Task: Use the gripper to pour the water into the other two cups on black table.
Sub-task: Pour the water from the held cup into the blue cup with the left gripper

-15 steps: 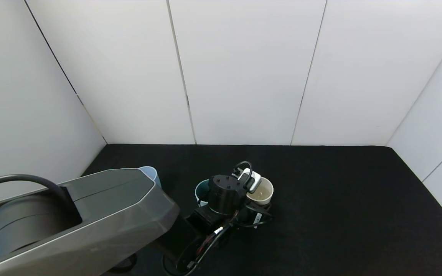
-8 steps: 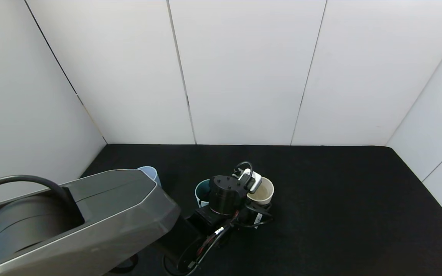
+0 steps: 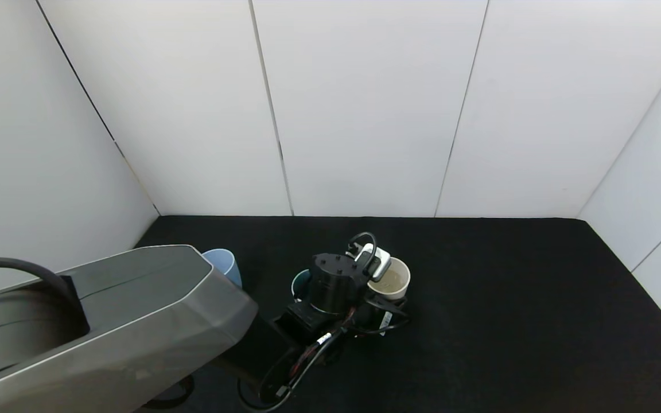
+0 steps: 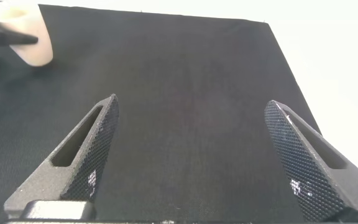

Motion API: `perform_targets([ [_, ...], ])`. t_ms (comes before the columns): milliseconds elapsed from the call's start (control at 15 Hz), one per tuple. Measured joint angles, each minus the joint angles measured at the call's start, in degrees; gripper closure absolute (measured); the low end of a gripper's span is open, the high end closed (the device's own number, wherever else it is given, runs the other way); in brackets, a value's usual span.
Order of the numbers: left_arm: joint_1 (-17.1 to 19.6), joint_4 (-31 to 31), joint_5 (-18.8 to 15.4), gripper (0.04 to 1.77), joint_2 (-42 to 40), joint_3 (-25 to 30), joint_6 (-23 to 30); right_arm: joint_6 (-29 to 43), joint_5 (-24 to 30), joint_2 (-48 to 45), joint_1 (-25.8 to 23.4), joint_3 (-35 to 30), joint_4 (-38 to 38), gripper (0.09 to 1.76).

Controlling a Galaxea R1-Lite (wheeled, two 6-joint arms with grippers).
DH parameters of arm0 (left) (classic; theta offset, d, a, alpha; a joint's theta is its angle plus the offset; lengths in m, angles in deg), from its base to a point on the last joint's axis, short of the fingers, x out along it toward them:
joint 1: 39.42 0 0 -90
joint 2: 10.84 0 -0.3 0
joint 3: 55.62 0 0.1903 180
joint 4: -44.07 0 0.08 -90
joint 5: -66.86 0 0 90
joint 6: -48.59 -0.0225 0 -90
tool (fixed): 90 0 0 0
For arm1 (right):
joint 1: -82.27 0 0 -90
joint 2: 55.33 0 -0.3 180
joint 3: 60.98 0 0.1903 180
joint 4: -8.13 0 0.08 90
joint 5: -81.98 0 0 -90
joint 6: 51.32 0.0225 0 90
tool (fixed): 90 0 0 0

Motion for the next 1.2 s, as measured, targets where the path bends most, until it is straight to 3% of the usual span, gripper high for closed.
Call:
perform_targets([
  [733,2.60,-8.98,-0.07,0.61,-11.12,-0.02,0.09,0.00,0.02,0.00,0.01,0.00,-0.02,0.14],
  [1200,10.67,-15.48,-1.02,0.61,-20.60,1.71,-0.35,0.02,0.02,0.00,0.01,0.00,-0.02,0.14],
])
